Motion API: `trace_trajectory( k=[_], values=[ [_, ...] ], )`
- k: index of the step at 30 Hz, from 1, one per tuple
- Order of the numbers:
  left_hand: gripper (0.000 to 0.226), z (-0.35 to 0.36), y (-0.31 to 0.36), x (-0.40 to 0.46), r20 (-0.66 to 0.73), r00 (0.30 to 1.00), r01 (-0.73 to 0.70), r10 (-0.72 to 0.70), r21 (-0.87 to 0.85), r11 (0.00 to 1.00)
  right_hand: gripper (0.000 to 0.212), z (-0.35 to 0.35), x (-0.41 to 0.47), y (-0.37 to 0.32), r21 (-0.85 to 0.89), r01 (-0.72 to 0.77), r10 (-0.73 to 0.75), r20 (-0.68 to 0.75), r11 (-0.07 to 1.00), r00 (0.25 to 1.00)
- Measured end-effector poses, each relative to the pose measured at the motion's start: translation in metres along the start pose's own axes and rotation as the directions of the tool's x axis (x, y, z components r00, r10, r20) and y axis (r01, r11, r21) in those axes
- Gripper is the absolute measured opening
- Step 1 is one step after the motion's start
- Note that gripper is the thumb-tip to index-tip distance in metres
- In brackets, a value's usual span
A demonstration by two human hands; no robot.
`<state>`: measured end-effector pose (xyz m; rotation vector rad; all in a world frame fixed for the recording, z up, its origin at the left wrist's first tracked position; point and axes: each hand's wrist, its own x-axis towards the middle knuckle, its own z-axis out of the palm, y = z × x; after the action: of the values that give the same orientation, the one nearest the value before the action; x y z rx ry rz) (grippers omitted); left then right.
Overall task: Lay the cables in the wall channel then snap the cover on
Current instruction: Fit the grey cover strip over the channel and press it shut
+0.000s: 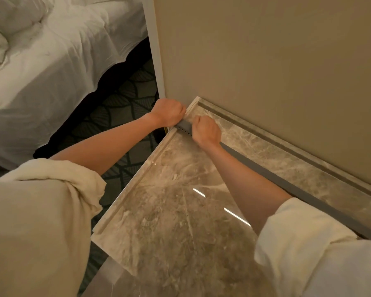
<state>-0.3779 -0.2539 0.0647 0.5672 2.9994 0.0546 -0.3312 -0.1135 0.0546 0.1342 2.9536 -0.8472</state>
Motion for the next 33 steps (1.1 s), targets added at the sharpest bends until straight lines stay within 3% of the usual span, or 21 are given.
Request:
trace_trajectory(
  k=[3, 7, 11, 17, 24, 33],
  values=[
    [0.03, -0.008, 0.01, -0.003, -0.098, 0.995, 0.027, -0.013, 0.137, 0.99, 0.033, -0.024, -0.018, 0.041, -0.102, 0.089, -0.095, -0.052, 0.991, 0.994],
    [0.023, -0.004, 0.045, -0.008, -0.232, 0.972, -0.008, 0.048, 0.169, 0.986, 0.029, -0.062, -0.047, 0.106, -0.157, 0.175, -0.176, 0.007, 0.972, 0.984],
    [0.027, 0.005, 0.097, -0.015, -0.166, 0.969, -0.178, 0.182, 0.038, 0.983, 0.023, -0.109, -0.08, 0.173, -0.208, 0.16, -0.16, 0.018, 0.965, 0.987],
    [0.034, 0.012, 0.186, -0.024, -0.045, 0.937, -0.348, 0.348, -0.244, 0.905, 0.03, -0.177, -0.126, 0.261, -0.317, -0.026, 0.023, -0.012, 0.948, 1.0],
    [0.052, 0.025, 0.296, -0.045, -0.012, 0.791, -0.606, 0.611, -0.146, 0.782, 0.06, -0.212, -0.193, 0.336, -0.394, -0.066, 0.094, 0.051, 0.917, 0.994],
    [0.041, 0.034, 0.368, -0.044, -0.017, 0.769, -0.634, 0.639, -0.15, 0.758, 0.06, -0.238, -0.226, 0.381, -0.405, 0.062, -0.011, 0.129, 0.912, 0.992]
  ],
)
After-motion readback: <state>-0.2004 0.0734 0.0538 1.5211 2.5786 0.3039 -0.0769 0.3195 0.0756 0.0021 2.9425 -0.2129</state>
